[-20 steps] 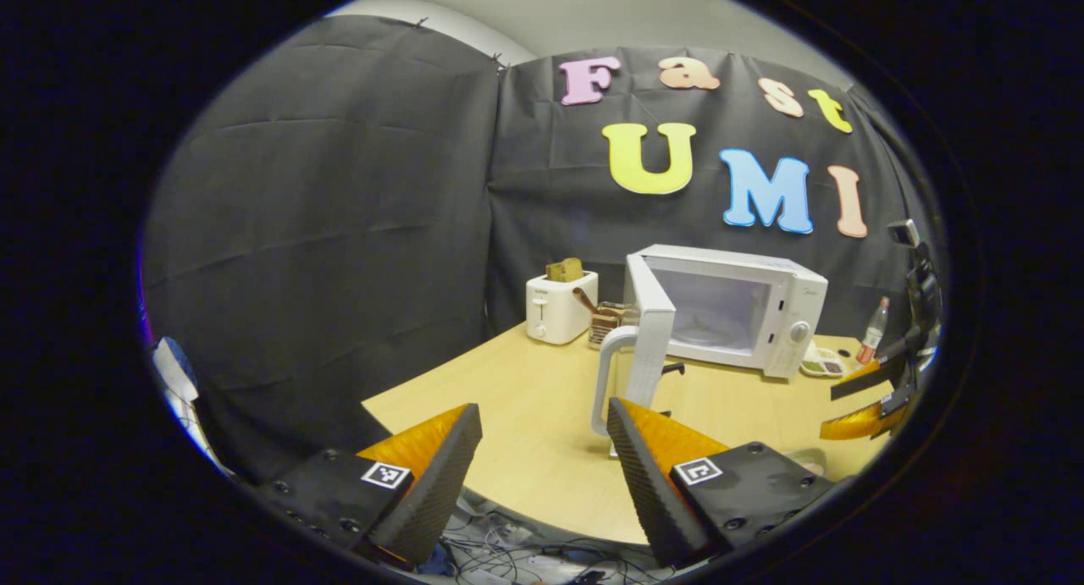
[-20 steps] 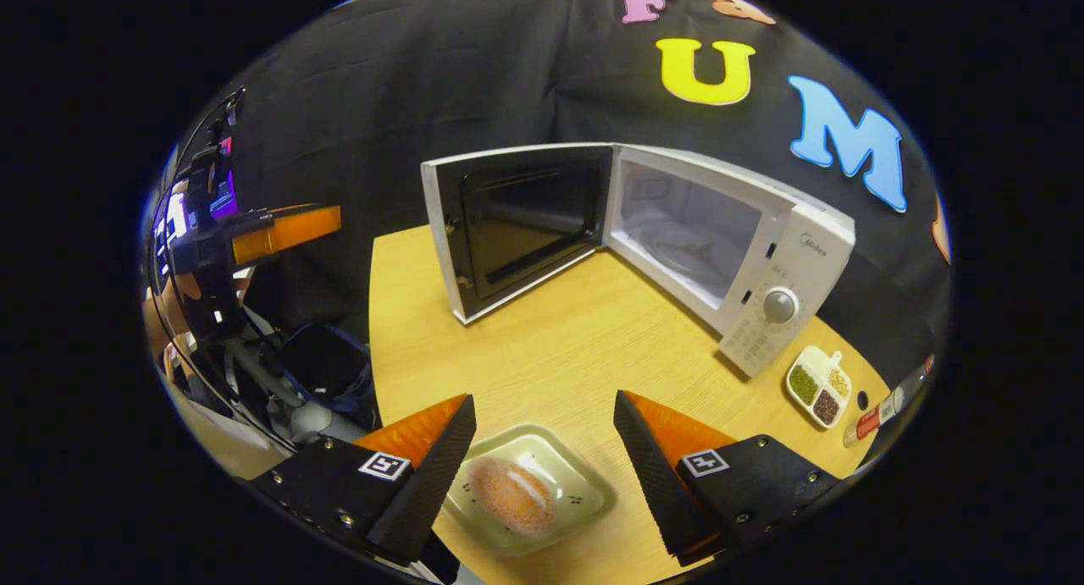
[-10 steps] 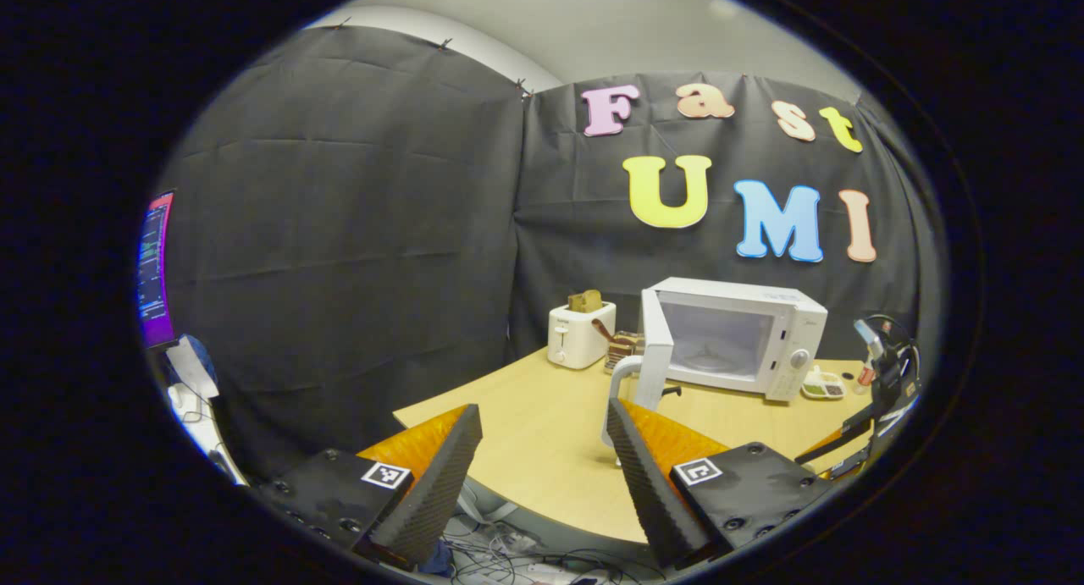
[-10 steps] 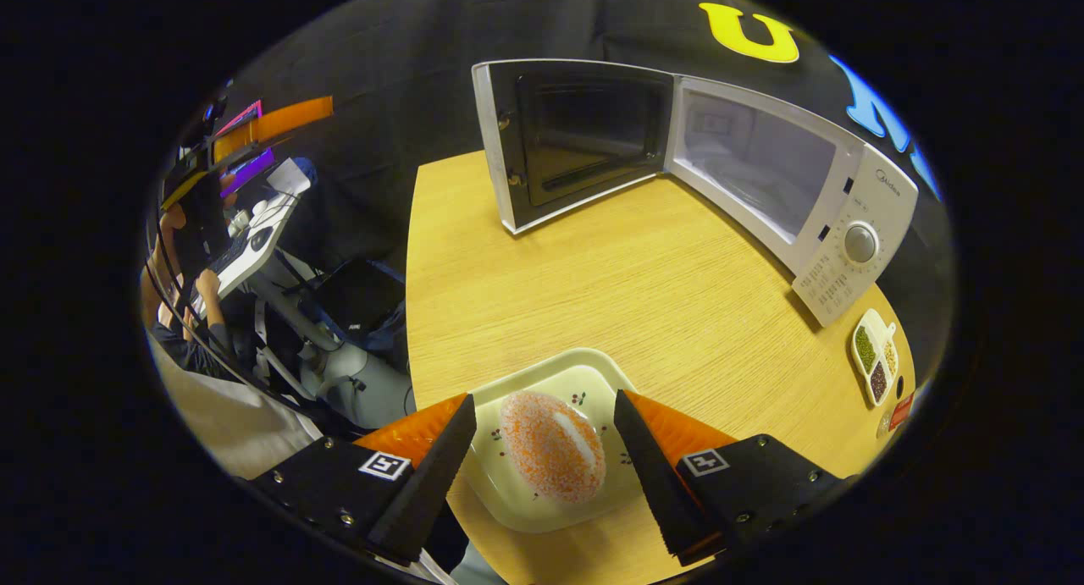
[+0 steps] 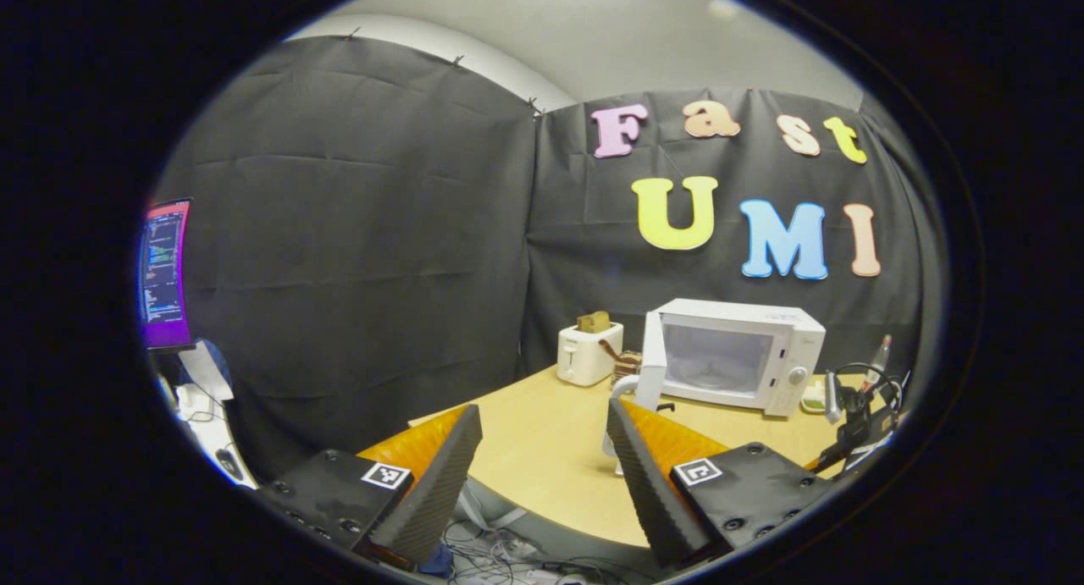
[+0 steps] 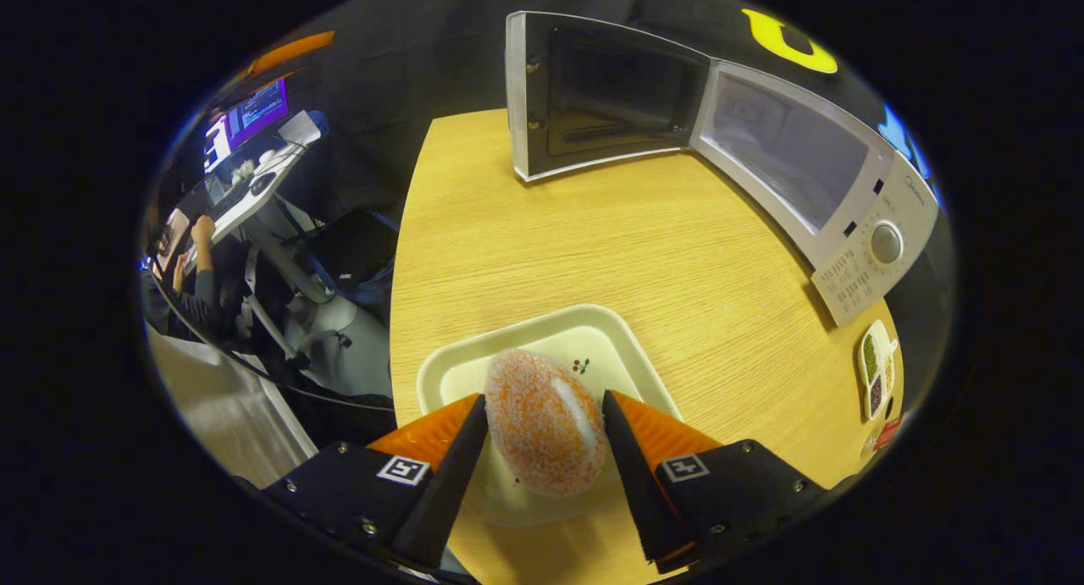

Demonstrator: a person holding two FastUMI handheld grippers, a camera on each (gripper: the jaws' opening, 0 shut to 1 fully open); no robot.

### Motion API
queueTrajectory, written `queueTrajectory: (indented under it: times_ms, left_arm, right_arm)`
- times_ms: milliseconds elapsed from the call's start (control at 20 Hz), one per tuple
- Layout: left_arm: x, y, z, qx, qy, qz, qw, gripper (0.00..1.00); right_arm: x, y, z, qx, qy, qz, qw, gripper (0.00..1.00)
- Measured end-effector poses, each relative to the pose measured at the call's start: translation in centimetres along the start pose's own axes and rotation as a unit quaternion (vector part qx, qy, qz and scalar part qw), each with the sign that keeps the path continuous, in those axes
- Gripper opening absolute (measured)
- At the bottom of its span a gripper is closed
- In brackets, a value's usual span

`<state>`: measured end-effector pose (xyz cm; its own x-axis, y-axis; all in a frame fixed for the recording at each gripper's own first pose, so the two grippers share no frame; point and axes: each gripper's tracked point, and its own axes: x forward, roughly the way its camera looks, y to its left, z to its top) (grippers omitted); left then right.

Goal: Open the microwave oven with the left hand, put the food in, and close the microwave oven.

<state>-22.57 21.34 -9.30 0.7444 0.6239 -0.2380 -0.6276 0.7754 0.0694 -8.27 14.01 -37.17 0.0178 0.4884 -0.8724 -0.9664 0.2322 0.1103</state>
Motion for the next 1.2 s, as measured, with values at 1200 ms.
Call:
queueTrajectory:
  times_ms: [1200]
  left_arm:
    - [11.8,-4.3,6.0,-0.009,-0.058,-0.093,0.994,0.97]
  right_arm:
    - [-8.9,-9.6,19.2,-0.045,-0.190,-0.212,0.958,0.76]
